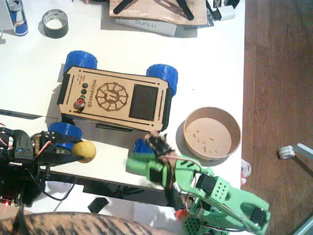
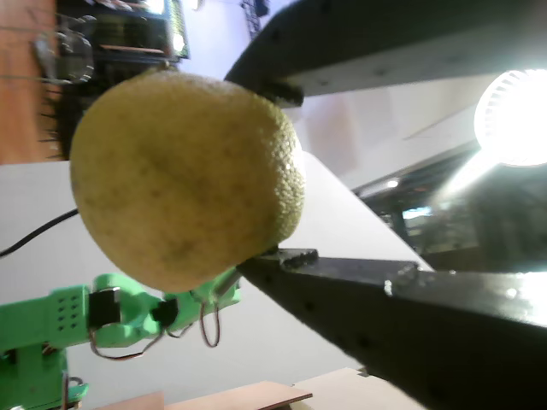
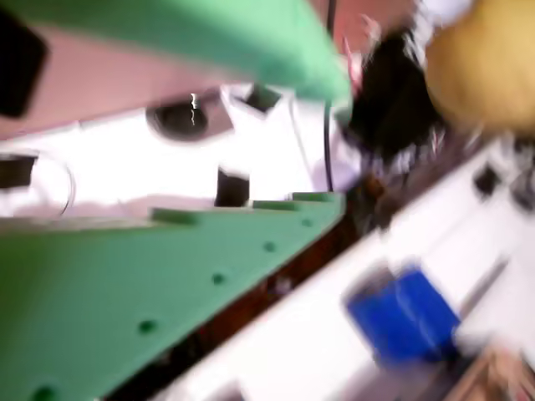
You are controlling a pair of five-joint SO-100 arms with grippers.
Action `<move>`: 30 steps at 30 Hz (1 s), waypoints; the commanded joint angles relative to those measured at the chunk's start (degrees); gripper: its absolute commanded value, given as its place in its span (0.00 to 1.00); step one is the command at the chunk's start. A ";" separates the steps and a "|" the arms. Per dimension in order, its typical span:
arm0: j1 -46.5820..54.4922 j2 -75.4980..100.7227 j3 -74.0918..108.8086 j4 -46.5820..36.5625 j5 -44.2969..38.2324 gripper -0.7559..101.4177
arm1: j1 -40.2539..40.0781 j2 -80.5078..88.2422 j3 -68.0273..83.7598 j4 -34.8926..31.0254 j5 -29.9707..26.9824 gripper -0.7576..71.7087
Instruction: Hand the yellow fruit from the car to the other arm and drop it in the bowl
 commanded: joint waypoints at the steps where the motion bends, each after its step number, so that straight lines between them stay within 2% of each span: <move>1: 0.35 -2.99 -0.35 -3.25 -0.79 0.01 | -2.20 -0.18 -2.37 -1.32 3.69 0.30; 4: 0.44 -6.06 1.49 -9.14 -0.79 0.01 | -2.81 -1.23 -3.08 -3.16 9.40 0.33; 5: 0.44 -6.86 2.64 -11.43 -0.79 0.01 | -2.81 -1.67 -3.08 -3.43 9.93 0.35; 9: 0.53 -9.58 6.50 -18.19 -0.79 0.01 | -3.87 -2.99 -1.93 -6.68 9.05 0.35; 13: 0.53 -11.07 8.44 -19.78 -0.79 0.01 | -4.57 -3.16 -1.05 -7.56 8.26 0.33; 19: 2.11 -14.15 8.79 -21.80 -0.79 0.01 | -4.57 -5.71 -0.09 -13.62 10.11 0.34; 30: 2.72 -16.00 8.88 -24.96 -0.79 0.01 | -3.87 -11.25 -3.52 -17.05 10.99 0.33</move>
